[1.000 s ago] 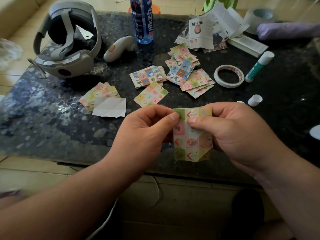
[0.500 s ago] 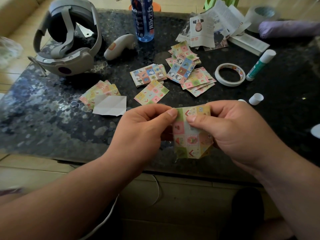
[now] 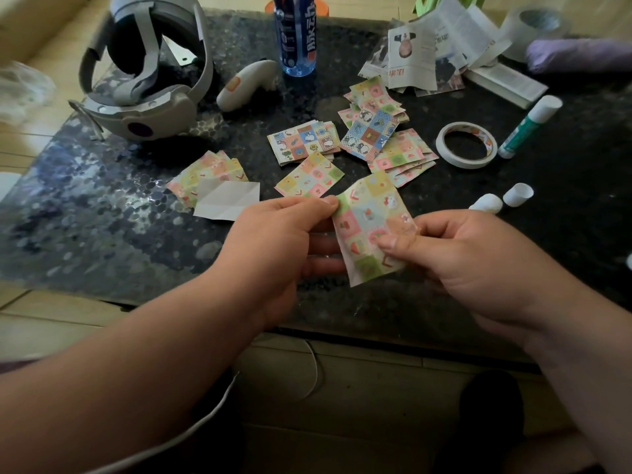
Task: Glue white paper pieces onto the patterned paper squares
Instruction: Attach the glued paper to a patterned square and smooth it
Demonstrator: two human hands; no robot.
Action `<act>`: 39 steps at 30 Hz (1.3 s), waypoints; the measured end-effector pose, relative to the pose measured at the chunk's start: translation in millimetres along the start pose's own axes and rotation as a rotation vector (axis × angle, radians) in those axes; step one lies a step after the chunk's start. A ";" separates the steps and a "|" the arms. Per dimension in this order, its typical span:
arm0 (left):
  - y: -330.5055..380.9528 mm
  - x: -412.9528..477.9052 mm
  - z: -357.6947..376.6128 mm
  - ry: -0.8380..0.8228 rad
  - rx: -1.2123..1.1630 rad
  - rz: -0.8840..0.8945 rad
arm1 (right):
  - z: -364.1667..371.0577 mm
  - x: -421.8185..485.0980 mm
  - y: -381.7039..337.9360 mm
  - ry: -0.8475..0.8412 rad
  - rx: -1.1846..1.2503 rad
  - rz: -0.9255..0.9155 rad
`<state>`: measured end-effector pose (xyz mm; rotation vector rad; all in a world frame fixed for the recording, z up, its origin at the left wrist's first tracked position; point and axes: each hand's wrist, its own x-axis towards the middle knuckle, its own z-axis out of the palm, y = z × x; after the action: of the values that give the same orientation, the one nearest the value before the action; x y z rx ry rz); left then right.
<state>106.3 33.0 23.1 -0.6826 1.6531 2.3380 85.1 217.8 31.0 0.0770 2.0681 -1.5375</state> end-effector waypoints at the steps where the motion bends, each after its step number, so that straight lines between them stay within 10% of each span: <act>1: 0.1 0.3 -0.6 0.001 0.000 0.001 | 0.2 -0.1 -0.5 0.012 -0.002 0.001; 39: 1.3 -13.8 -7.1 -0.122 0.157 -0.077 | 3.1 2.3 6.7 0.020 0.202 -0.101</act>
<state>119.6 27.3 28.8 -0.5513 1.7026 2.1253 86.8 216.7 23.6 0.0644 1.9519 -1.8114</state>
